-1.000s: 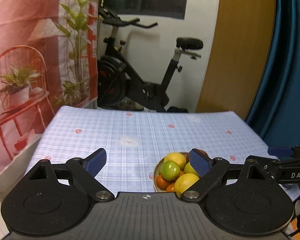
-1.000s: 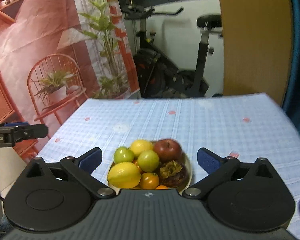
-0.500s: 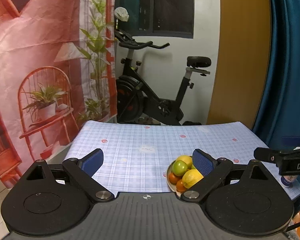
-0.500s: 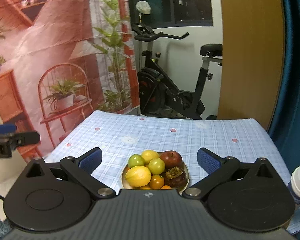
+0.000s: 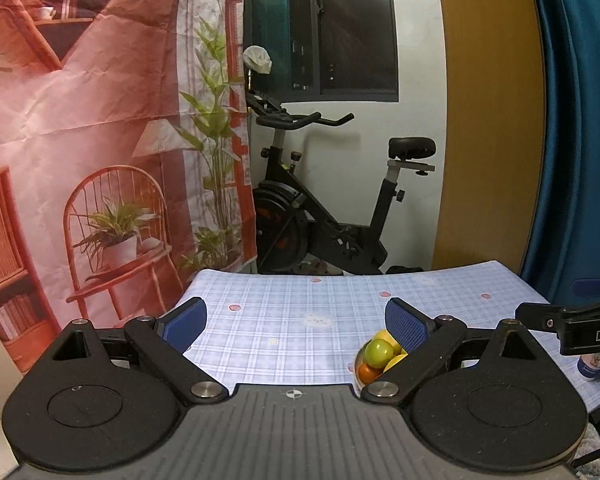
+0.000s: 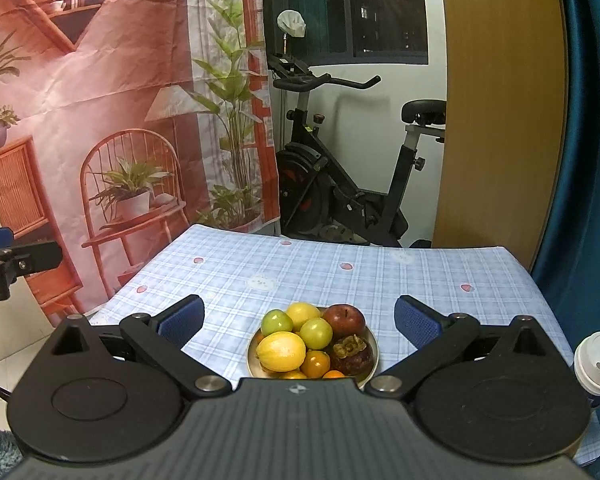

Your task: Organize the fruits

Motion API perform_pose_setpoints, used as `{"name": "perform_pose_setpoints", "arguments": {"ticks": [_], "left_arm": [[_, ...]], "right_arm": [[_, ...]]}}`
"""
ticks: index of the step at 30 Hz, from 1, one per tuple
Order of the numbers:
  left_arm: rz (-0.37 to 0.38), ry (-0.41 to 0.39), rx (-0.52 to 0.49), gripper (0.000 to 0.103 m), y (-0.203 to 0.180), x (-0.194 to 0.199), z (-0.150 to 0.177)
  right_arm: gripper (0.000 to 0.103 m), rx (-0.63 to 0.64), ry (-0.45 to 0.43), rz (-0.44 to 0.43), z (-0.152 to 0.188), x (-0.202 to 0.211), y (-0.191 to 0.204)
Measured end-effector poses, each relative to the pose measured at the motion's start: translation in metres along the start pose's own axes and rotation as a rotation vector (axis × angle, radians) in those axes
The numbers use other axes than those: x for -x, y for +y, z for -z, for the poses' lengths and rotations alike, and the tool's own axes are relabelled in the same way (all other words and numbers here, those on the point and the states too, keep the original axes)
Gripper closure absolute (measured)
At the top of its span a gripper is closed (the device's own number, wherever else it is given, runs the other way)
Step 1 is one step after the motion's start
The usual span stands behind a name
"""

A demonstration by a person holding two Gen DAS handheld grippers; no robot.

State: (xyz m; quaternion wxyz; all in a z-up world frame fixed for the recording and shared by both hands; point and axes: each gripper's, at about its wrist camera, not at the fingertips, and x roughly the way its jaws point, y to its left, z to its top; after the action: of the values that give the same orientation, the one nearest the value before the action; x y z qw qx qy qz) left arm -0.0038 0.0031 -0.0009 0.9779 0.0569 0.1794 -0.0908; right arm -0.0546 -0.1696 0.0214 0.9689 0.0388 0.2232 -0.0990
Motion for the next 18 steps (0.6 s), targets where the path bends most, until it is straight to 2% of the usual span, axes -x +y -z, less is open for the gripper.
{"name": "perform_pose_setpoints", "arguments": {"ticks": [18], "left_arm": [[-0.011, -0.020, 0.012, 0.003, 0.0004, 0.0097, 0.0036]], "right_arm": [[0.000, 0.007, -0.012, -0.002, 0.0007, 0.0066, 0.0001]]}}
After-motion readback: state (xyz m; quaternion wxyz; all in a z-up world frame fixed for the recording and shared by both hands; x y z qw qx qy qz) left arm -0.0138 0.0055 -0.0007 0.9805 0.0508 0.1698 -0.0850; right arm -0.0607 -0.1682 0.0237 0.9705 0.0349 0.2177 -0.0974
